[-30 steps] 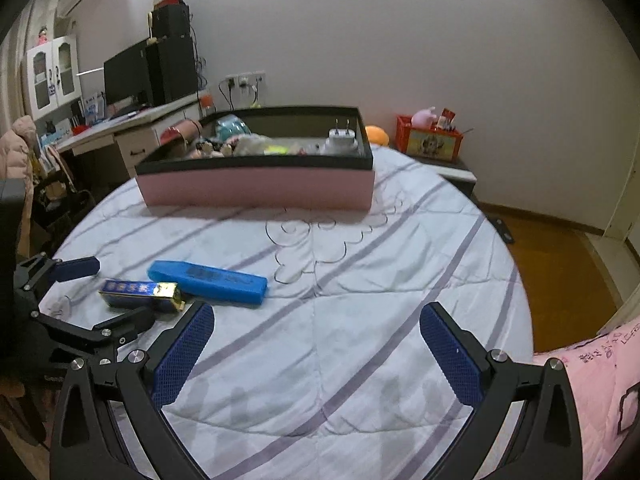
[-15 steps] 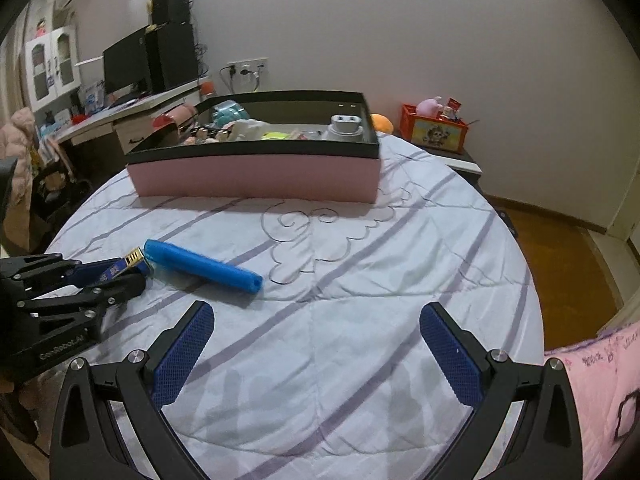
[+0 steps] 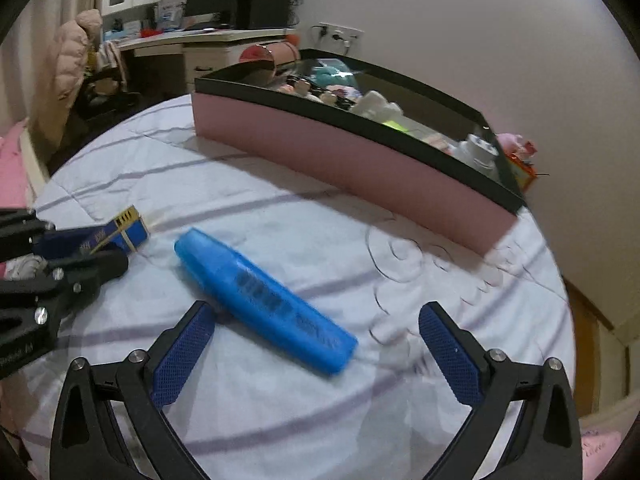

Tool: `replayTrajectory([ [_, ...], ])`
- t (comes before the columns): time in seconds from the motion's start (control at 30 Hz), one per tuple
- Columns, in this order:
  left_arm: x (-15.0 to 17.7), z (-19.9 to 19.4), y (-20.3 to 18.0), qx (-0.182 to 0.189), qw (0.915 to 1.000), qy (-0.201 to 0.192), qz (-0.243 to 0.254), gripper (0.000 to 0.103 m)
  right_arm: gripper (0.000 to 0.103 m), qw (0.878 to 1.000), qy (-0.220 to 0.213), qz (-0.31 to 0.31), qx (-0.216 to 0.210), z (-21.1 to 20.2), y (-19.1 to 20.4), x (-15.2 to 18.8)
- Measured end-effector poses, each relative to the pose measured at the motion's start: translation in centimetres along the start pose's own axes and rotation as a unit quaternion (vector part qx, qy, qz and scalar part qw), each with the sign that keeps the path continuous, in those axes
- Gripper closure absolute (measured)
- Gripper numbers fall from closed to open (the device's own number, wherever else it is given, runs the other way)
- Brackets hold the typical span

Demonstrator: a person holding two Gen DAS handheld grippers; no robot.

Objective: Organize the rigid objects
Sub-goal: 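Grasp the blue harmonica box with the left gripper while the right gripper grasps the blue highlighter, then lift the harmonica box with the left gripper while the right gripper lifts the highlighter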

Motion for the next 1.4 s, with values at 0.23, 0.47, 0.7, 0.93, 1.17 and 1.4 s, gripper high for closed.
replayTrajectory([
  [0.23,-0.1,0.0,0.1,0.005,0.9999,-0.004,-0.012,0.079,0.079,0.998,-0.004,0.012,-0.059,-0.4,0.6,0.0],
  [0.47,0.2,-0.2,0.2,-0.002,0.9998,-0.008,-0.020,0.079,0.079,0.991,-0.001,0.132,-0.020,-2.7,-0.8,2.8],
  [0.7,0.2,-0.1,-0.3,-0.019,0.9996,-0.014,-0.019,0.079,0.074,0.987,-0.010,0.158,-0.015,-2.4,-0.6,2.6],
  [0.93,0.1,-0.2,0.0,-0.009,0.9993,-0.019,-0.030,0.079,0.075,0.990,-0.001,0.141,-0.003,-1.5,-0.6,1.9],
  [1.17,-0.3,-1.1,-0.5,-0.014,0.9990,-0.033,-0.026,0.084,0.077,0.986,-0.021,0.164,-0.027,-2.5,-0.6,2.3],
  [1.4,-0.3,-1.4,-0.6,-0.006,0.9994,-0.029,-0.018,0.086,0.077,0.981,-0.039,0.184,-0.054,-3.8,-0.4,2.9],
])
Point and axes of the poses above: each gripper's, at about its wrist camera, not at the fingertips, and z roughly the way its jaws point, y to its left, x to its underside, the point moved 4 cm from there along z, roughly the way its jaws point
